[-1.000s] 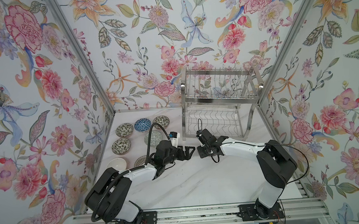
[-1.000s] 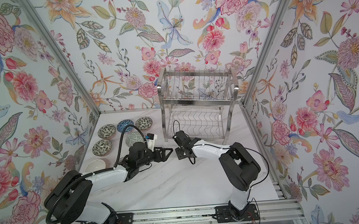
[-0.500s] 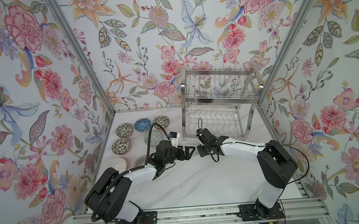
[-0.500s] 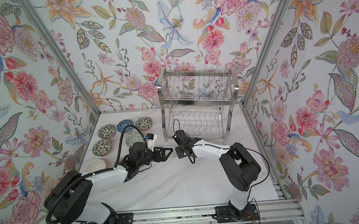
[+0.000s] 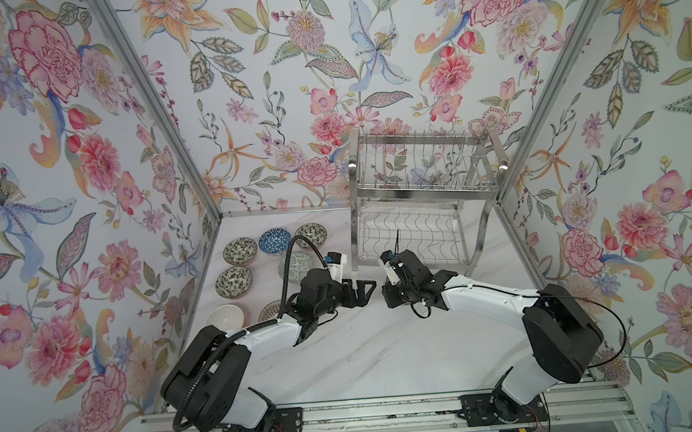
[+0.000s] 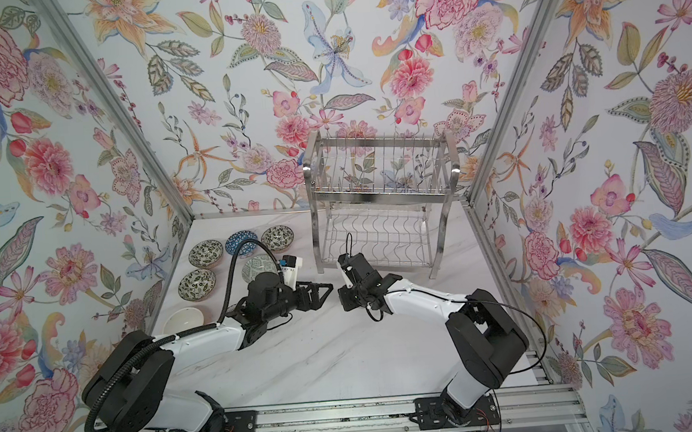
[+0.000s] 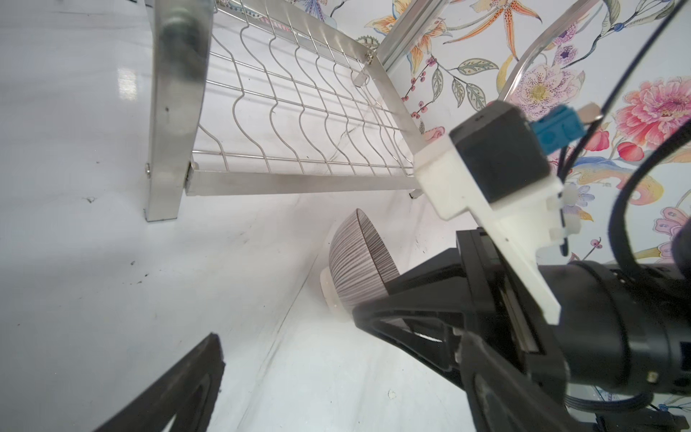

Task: Load the bowls into the dish rack
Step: 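Carry the bowl to the rack with the right gripper while the left gripper follows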

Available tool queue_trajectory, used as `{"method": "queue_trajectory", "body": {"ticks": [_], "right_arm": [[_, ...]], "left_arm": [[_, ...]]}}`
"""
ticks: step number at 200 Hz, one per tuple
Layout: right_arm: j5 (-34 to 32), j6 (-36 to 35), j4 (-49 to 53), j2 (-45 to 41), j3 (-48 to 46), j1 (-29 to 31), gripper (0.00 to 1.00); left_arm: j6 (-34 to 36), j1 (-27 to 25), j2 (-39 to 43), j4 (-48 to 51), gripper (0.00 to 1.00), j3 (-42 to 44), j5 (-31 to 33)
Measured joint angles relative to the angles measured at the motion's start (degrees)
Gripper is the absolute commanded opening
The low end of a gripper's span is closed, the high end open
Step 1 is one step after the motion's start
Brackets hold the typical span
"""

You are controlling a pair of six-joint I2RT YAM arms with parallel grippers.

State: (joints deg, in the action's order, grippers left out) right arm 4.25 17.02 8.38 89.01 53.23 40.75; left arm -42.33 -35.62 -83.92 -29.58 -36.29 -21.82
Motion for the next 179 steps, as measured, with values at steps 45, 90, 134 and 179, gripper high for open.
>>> {"method": "queue_trajectory", "body": {"ticks": [45, 90, 134, 179], "right_arm": [[8.48, 3.63, -12.52, -8.0, -6.91, -4.68, 0.0], [14.93, 8.81, -24.72, -9.22, -9.46, -9.2, 0.0], [19.02, 14.01, -34.75, -7.78, -10.14, -12.07, 0.0], [22.21, 19.87, -42.99, -1.03, -9.29, -15.19, 0.0]], "left_arm": [[3.26, 0.0, 0.13, 3.85, 0.99, -3.65, 1.68], [6.27, 0.0, 1.18, 7.23, 0.99, -6.69, 3.74], [7.45, 0.0, 1.22, 8.13, 0.99, -8.96, 4.28], [8.07, 0.0, 0.85, 8.13, 0.99, -11.52, 4.74]]}}
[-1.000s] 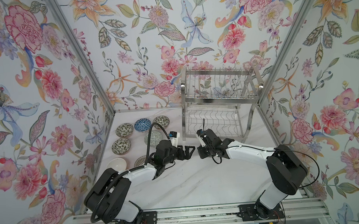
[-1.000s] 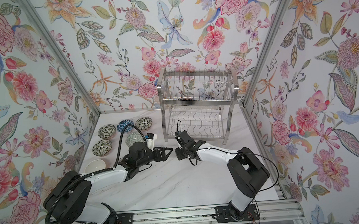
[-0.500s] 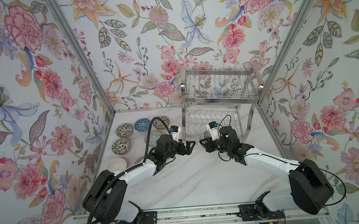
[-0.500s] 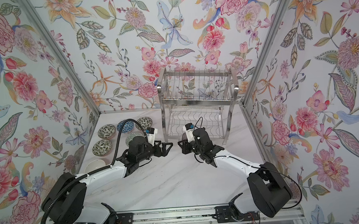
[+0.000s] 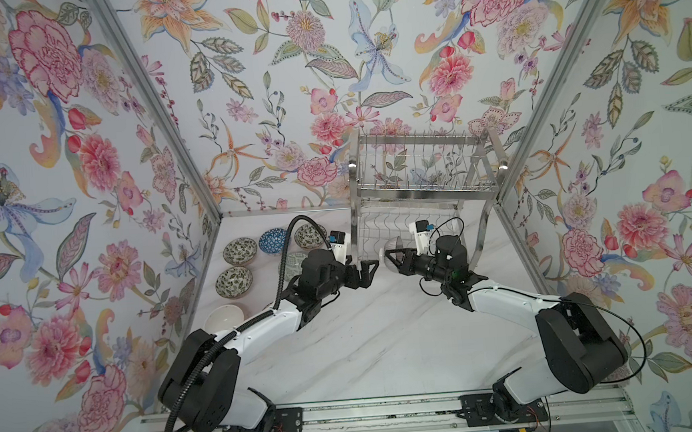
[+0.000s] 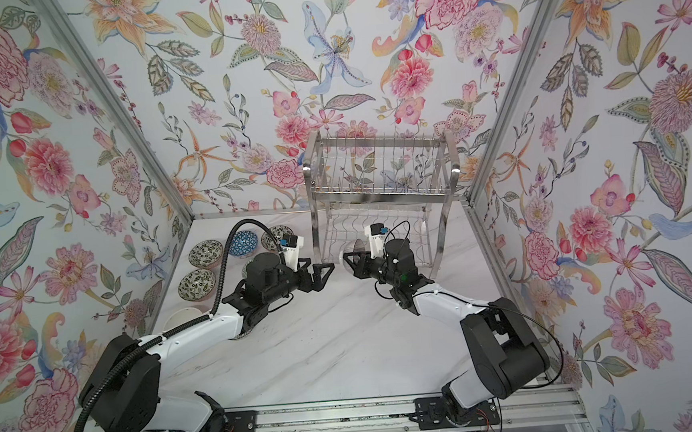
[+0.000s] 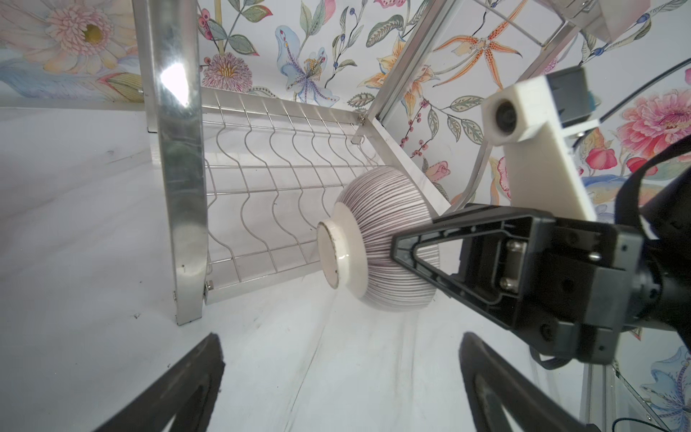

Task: Load the bowls into the dish rack
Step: 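Carry the bowl to the rack with the right gripper while the left gripper follows, then lower the held bowl edge-down into the rack's wire slots with the right gripper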

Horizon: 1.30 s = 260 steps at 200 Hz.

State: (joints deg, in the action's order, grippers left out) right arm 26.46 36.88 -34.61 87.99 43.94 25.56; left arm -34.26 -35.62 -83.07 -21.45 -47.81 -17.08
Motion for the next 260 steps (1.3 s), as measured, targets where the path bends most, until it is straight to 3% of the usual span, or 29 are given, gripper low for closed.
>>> {"method": "queue_trajectory", "body": {"ticks": [79, 161, 260], "right_arm": [[3.8, 7.21, -8.92, 8.5, 5.66, -1.84, 0.0], [7.54, 14.14, -18.34, 18.78, 11.89, -5.09, 0.0], [10.08, 23.65, -27.69, 32.22, 24.65, -7.02, 0.0]], "left_arm": [[1.33, -0.92, -3.39, 1.84, 0.99, -4.94, 6.03], [3.93, -6.03, -7.87, 5.44, 0.99, -10.95, 14.36], [4.61, -6.84, -11.61, 7.37, 0.99, -14.16, 16.31]]}}
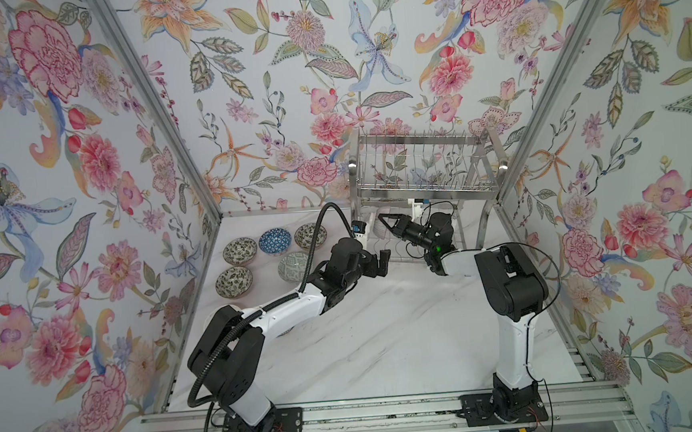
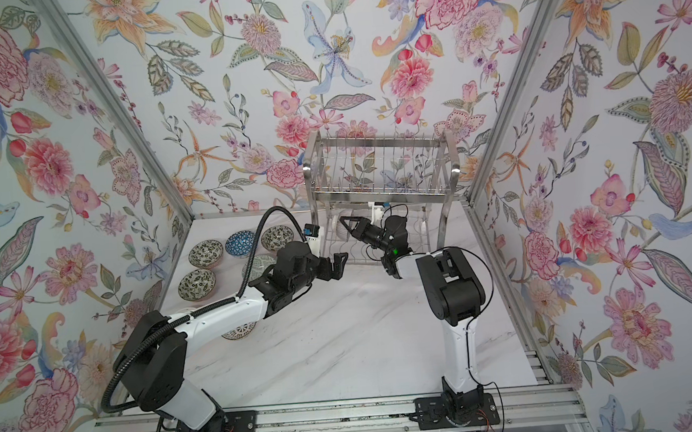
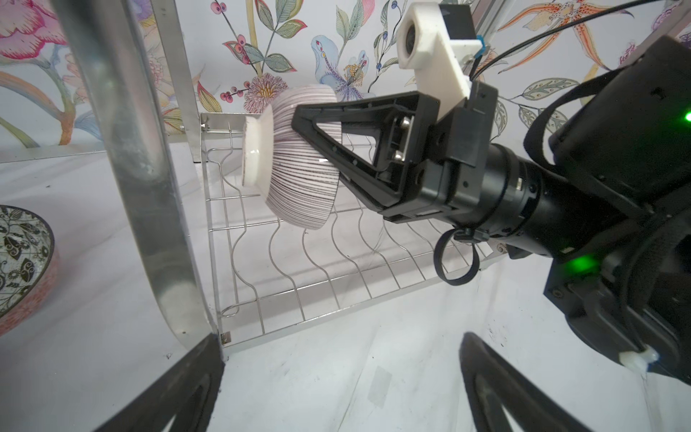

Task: Load the bowls into the dish rack
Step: 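Lower the held bowl edge-down into the rack's wire slots with the right gripper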

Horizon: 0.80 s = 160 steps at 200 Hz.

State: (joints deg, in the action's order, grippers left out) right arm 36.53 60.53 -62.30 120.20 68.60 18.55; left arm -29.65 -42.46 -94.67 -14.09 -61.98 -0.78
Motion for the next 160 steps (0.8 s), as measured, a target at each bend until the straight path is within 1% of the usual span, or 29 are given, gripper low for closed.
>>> {"method": "queue_trajectory", "body": {"ticks": [93, 160], "right_arm": [[0.81, 4.55, -1.95, 10.19, 11.3, -0.66, 0.0], [1.6, 6.43, -3.37, 16.79, 19.08, -0.68, 0.0]], "left_arm": [[1.81, 0.0, -5.7, 2.12, 0.99, -6.62, 0.48], [2.89, 0.0, -7.3, 4.63, 0.99, -10.49, 2.43]]}}
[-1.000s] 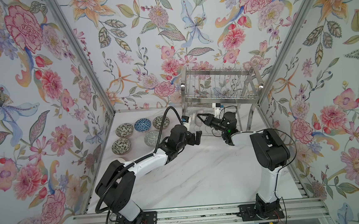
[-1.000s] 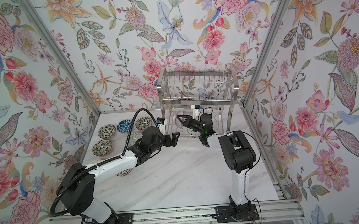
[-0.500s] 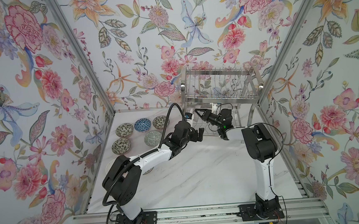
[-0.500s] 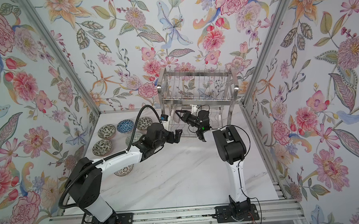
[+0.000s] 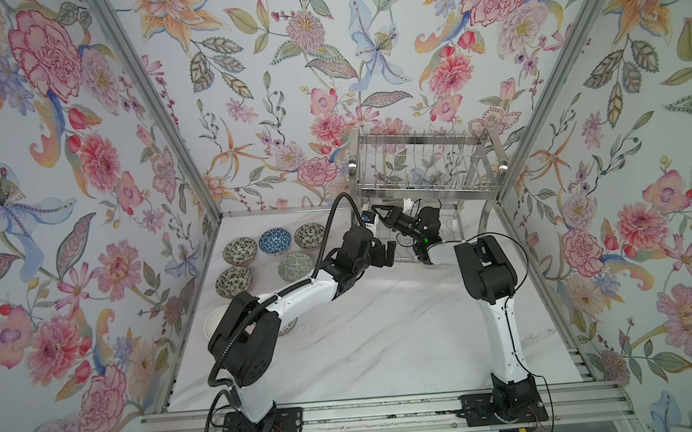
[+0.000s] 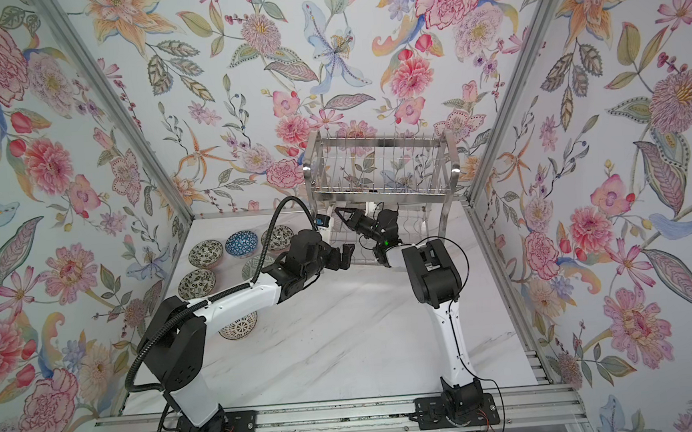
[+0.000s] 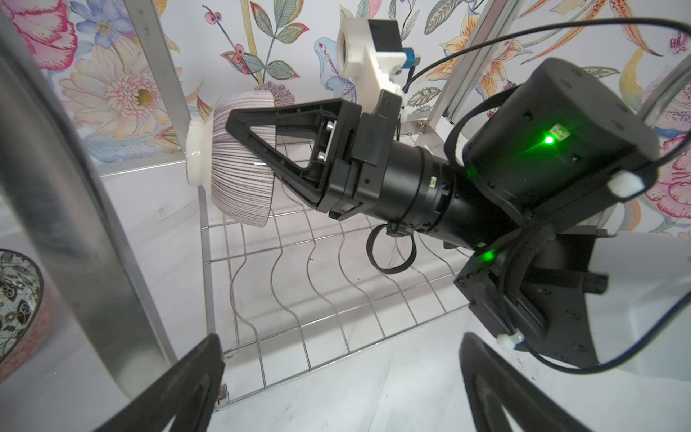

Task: Load the bowls into the dish rack
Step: 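Lower the held bowl edge-down into the rack's wire slots with the right gripper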

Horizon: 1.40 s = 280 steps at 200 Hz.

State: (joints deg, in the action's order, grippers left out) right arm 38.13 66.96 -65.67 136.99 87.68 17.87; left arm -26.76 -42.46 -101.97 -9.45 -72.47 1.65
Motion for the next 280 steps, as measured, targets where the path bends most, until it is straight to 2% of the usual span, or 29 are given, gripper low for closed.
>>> {"method": "queue_trajectory", "body": {"ticks": [123, 280], "right_arm": [[0.0, 0.76, 1.05, 8.92, 11.93, -0.35, 0.0], [0.96, -6.36, 9.79, 9.27, 13.25, -1.11, 0.0]], "left_arm": [[0.5, 0.02, -2.84, 3.15, 0.99, -3.87, 0.74], [0.66, 0.46, -5.11, 3.5, 0.99, -5.31, 0.72]]}}
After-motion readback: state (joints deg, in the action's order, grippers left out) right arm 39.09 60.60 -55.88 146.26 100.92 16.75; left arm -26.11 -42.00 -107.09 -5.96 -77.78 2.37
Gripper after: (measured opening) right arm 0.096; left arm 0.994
